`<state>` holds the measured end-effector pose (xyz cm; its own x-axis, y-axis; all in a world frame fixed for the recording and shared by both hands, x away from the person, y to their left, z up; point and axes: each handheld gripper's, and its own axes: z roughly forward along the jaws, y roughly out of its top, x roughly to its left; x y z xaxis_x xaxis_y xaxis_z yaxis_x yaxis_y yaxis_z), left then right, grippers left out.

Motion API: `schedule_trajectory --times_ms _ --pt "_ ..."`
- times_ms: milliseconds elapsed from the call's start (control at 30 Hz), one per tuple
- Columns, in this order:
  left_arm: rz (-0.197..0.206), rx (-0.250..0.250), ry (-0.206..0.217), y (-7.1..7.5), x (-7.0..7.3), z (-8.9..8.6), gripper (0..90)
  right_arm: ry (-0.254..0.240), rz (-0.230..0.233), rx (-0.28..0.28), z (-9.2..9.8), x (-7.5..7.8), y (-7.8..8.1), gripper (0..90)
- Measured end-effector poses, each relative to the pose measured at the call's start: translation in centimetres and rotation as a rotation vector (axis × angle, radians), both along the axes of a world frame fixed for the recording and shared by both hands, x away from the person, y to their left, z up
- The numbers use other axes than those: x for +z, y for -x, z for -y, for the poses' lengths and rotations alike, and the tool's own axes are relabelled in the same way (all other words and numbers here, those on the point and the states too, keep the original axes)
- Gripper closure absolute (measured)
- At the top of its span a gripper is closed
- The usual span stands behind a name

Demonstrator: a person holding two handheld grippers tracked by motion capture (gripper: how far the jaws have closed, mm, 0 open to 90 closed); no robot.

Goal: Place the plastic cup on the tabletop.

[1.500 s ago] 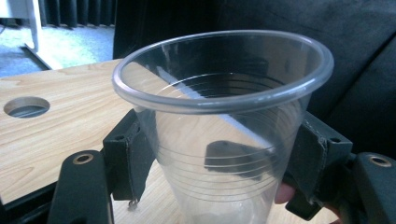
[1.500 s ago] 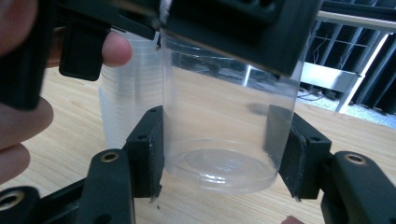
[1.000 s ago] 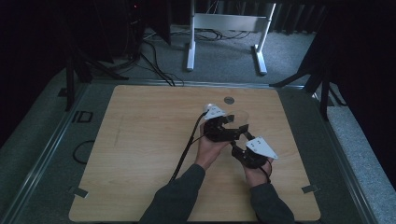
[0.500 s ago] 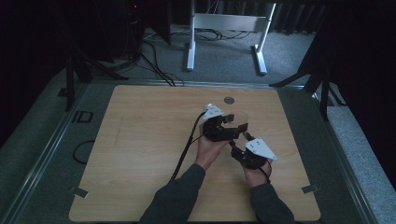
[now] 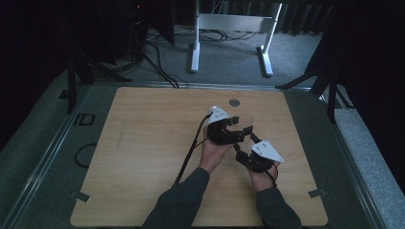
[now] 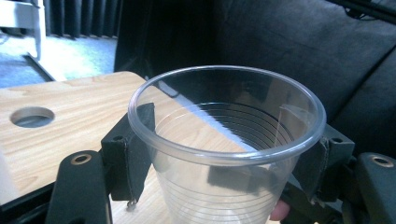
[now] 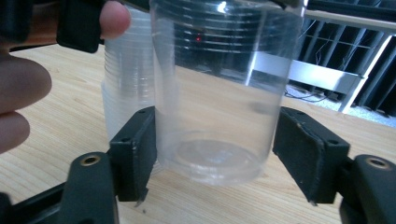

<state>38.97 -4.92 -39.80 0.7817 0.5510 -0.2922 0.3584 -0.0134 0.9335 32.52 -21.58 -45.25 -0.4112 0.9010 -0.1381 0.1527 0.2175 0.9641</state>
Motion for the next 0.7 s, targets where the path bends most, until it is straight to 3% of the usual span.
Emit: schedule_trajectory --times_ms 267,400,700 --pt "0.019 0.024 -0.021 0.02 0.03 -0.13 29.4 0.012 -0.008 -0.004 0.04 -0.11 0.0 29.5" --pt "0.056 0.057 -0.065 0.1 0.07 -0.26 29.4 0.014 -0.007 -0.002 0.09 -0.23 0.11 29.4" --pt "0.082 0.086 -0.101 0.27 -0.15 -0.43 29.5 0.017 -0.006 0.0 0.29 -0.24 0.21 29.1"
